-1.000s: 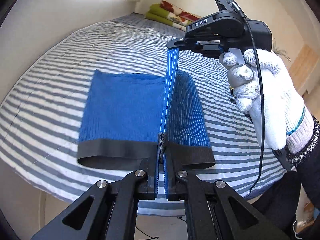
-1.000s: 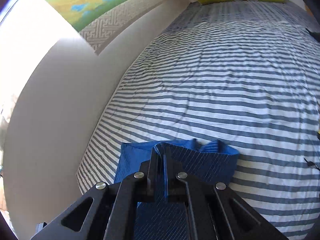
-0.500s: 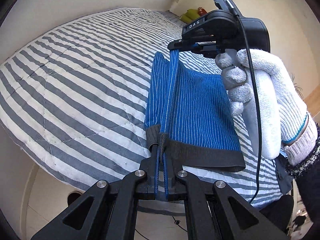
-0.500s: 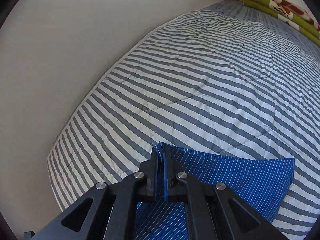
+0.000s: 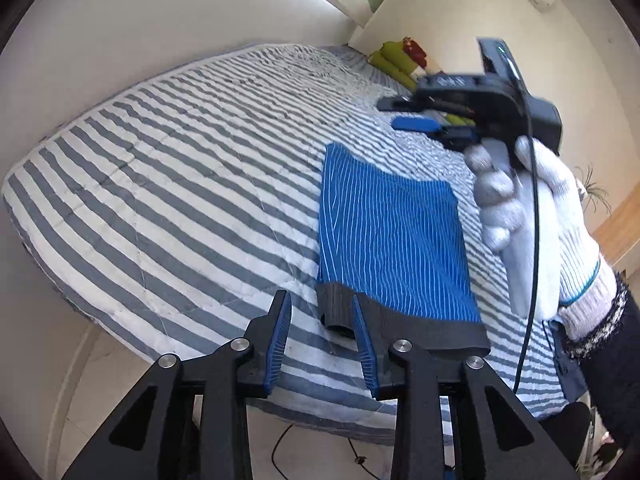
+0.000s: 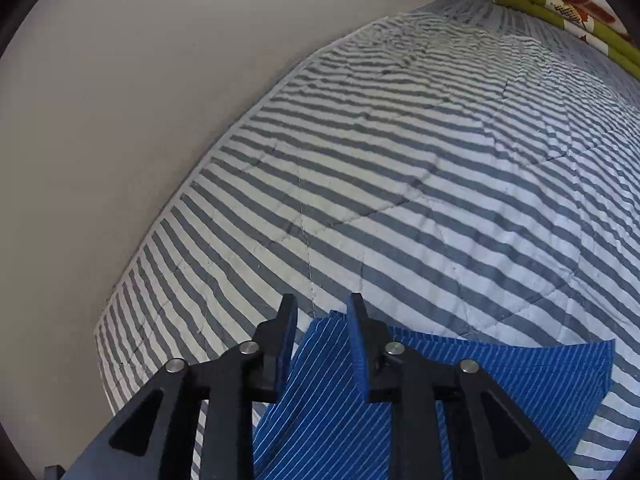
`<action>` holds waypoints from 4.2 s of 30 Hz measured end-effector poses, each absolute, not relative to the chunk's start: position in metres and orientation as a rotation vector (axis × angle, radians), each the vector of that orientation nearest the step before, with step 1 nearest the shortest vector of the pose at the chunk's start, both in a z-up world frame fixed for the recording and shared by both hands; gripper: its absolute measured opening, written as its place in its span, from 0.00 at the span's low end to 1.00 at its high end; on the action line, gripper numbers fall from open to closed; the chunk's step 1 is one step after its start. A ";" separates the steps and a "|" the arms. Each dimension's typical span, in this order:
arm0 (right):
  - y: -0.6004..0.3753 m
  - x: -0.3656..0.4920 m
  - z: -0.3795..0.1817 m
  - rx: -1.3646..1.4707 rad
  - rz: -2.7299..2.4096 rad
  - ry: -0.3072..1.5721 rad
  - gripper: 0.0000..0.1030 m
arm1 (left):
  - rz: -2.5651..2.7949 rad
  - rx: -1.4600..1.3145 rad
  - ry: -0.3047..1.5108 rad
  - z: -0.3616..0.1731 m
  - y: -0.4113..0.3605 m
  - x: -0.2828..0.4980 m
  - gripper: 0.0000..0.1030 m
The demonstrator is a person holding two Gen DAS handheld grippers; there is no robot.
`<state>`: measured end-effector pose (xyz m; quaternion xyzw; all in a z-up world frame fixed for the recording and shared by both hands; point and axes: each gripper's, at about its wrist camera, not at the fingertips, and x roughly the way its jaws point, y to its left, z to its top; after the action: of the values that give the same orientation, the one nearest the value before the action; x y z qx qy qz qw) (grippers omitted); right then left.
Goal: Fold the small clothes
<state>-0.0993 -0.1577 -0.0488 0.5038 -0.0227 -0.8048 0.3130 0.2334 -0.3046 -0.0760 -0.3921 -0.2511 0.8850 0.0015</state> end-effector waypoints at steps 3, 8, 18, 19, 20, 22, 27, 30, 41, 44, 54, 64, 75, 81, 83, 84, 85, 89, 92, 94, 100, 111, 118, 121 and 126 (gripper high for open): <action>-0.108 -0.089 -0.025 1.245 -2.134 -0.135 0.29 | 2.800 -1.206 -0.741 -0.061 -0.302 0.218 0.31; -0.035 -0.046 -0.035 1.247 -2.168 -0.153 0.29 | 2.728 -1.213 -0.648 -0.049 -0.280 0.161 0.29; -0.017 0.011 -0.085 1.323 -2.069 -0.089 0.23 | 2.638 -1.420 -0.669 -0.112 -0.269 0.080 0.19; -0.016 0.016 -0.093 1.342 -2.057 -0.075 0.23 | 2.628 -1.438 -0.677 -0.119 -0.271 0.077 0.13; -0.013 0.021 -0.100 1.356 -2.047 -0.070 0.23 | 2.631 -1.425 -0.679 -0.119 -0.273 0.077 0.12; -0.005 0.028 -0.110 1.373 -2.037 -0.035 0.20 | 2.632 -1.406 -0.685 -0.115 -0.277 0.076 0.12; 0.025 0.032 -0.088 1.323 -2.064 -0.098 0.23 | 2.678 -1.313 -0.782 -0.095 -0.307 0.085 0.33; 0.034 0.017 -0.082 1.332 -2.107 -0.140 0.24 | 2.632 -1.306 -0.849 -0.096 -0.318 0.081 0.38; 0.045 -0.019 -0.114 1.479 -2.001 -0.405 0.24 | 2.489 -1.384 -0.909 -0.127 -0.323 0.060 0.39; 0.039 -0.022 -0.116 1.488 -1.991 -0.384 0.24 | 2.471 -1.392 -0.907 -0.131 -0.321 0.057 0.35; 0.037 -0.028 -0.117 1.470 -1.917 -0.425 0.11 | 2.444 -1.353 -0.932 -0.129 -0.312 0.059 0.04; 0.079 -0.014 -0.070 1.287 -1.903 -0.608 0.08 | 2.406 -1.043 -1.000 -0.048 -0.302 0.103 0.04; 0.117 0.083 0.001 1.142 -1.895 -0.651 0.08 | 2.354 -0.949 -0.959 -0.001 -0.269 0.198 0.04; 0.124 0.066 -0.036 1.280 -1.860 -0.714 0.08 | 2.341 -1.227 -0.962 -0.062 -0.266 0.128 0.04; 0.124 0.042 -0.058 1.321 -1.846 -0.753 0.08 | 2.357 -1.301 -0.948 -0.081 -0.265 0.097 0.04; 0.124 0.030 -0.069 1.345 -1.853 -0.764 0.08 | 2.361 -1.327 -0.944 -0.089 -0.264 0.083 0.04; 0.123 0.016 -0.079 1.367 -1.855 -0.773 0.08 | 2.365 -1.347 -0.950 -0.097 -0.263 0.070 0.04; 0.123 -0.031 -0.111 1.451 -1.868 -0.810 0.08 | 2.350 -1.388 -0.954 -0.116 -0.259 0.037 0.04; 0.127 -0.053 -0.125 1.486 -1.862 -0.835 0.08 | 2.330 -1.393 -0.980 -0.125 -0.262 0.023 0.04; 0.129 -0.061 -0.131 1.500 -1.859 -0.836 0.08 | 2.316 -1.396 -0.998 -0.132 -0.264 0.016 0.07; 0.130 -0.071 -0.140 1.546 -1.850 -0.823 0.09 | 2.353 -1.394 -1.027 -0.124 -0.283 0.024 0.21; 0.142 -0.024 -0.079 1.376 -2.047 -0.631 0.14 | 2.368 -1.267 -0.827 -0.081 -0.258 0.051 0.21; 0.089 -0.010 -0.086 1.374 -2.057 -0.411 0.14 | 2.435 -1.396 -0.792 -0.113 -0.253 0.016 0.18; 0.090 -0.010 -0.104 1.422 -2.073 -0.367 0.14 | 2.430 -1.424 -0.795 -0.126 -0.254 0.010 0.15; 0.105 -0.004 -0.108 1.447 -2.084 -0.386 0.12 | 2.478 -1.406 -0.779 -0.113 -0.261 0.027 0.19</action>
<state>-0.0045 0.1051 -0.1076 0.5408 -0.1442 -0.7787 0.2836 0.0270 -0.2609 -0.1130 -0.4738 -0.2627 0.8353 0.0938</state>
